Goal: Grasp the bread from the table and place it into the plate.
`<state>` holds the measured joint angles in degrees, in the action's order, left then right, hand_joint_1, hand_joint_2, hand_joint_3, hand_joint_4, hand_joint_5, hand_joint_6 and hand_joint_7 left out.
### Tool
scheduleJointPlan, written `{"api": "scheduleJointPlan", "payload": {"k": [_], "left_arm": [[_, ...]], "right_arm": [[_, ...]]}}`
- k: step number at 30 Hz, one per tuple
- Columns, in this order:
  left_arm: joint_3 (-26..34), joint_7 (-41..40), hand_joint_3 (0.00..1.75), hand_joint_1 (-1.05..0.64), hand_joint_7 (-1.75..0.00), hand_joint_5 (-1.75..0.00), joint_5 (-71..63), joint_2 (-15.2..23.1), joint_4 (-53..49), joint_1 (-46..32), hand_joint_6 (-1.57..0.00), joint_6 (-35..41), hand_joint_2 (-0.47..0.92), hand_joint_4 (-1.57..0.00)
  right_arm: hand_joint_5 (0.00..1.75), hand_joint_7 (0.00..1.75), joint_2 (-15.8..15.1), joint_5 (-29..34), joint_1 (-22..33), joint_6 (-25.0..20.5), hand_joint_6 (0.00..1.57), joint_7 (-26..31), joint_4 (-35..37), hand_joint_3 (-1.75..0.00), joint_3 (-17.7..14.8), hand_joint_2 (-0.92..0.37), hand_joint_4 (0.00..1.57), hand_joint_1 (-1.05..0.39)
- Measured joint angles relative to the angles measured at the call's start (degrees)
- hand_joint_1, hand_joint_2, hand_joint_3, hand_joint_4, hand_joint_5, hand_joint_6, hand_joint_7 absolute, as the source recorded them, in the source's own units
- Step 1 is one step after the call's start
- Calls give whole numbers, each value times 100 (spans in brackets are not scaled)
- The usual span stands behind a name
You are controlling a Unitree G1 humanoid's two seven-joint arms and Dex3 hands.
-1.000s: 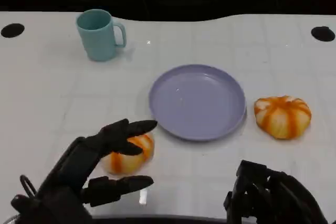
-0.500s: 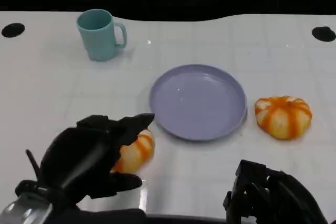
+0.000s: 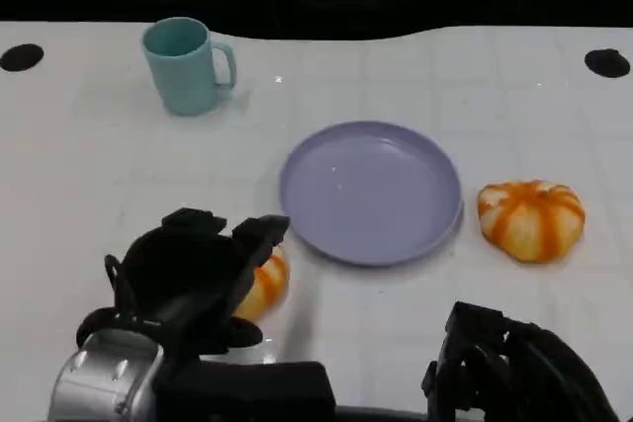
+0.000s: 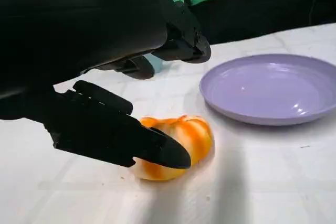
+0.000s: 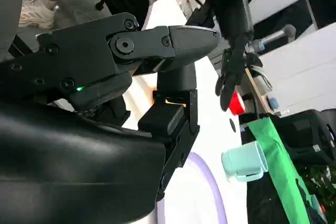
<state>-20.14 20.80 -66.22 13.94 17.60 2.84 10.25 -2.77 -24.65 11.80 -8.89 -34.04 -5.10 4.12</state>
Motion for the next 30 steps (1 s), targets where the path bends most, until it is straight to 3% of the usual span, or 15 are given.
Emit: {"api": "scheduleJointPlan", "payload": {"k": [19,22,23,26,27,30], "left_arm": [[-611,-688,0,-37,-2,-22,28,-279,-2701,1289,-36,561,82,-40],[-700,-888,1,-30,-4,-27,142,-282,-3012,1446,-44,512,85,-54],[-709,-950,1,-29,-4,-33,215,-276,-3084,1469,-48,460,86,-63],[-736,-1053,0,-31,-3,-99,410,-212,-3238,1565,-66,316,90,-63],[-755,-1076,4,-32,-6,-121,470,-184,-3285,1607,-79,272,91,-67],[-795,-1286,9,-33,-11,-136,581,-126,-3415,1684,-100,106,92,-76]], "right_arm": [[165,140,-4,-5,48,-40,74,9,-71,-24,-3,-92,81,-71],[165,140,-5,-1,64,-39,74,9,-80,-24,1,-92,81,-71],[165,140,-5,0,70,-39,74,9,-82,-24,3,-92,81,-71],[165,140,-5,0,86,-37,74,9,-82,-24,3,-92,82,-71],[165,140,-4,0,87,-36,74,9,-83,-25,3,-92,82,-70],[165,140,-4,0,108,-35,73,9,-88,-26,3,-92,82,-70]]}}
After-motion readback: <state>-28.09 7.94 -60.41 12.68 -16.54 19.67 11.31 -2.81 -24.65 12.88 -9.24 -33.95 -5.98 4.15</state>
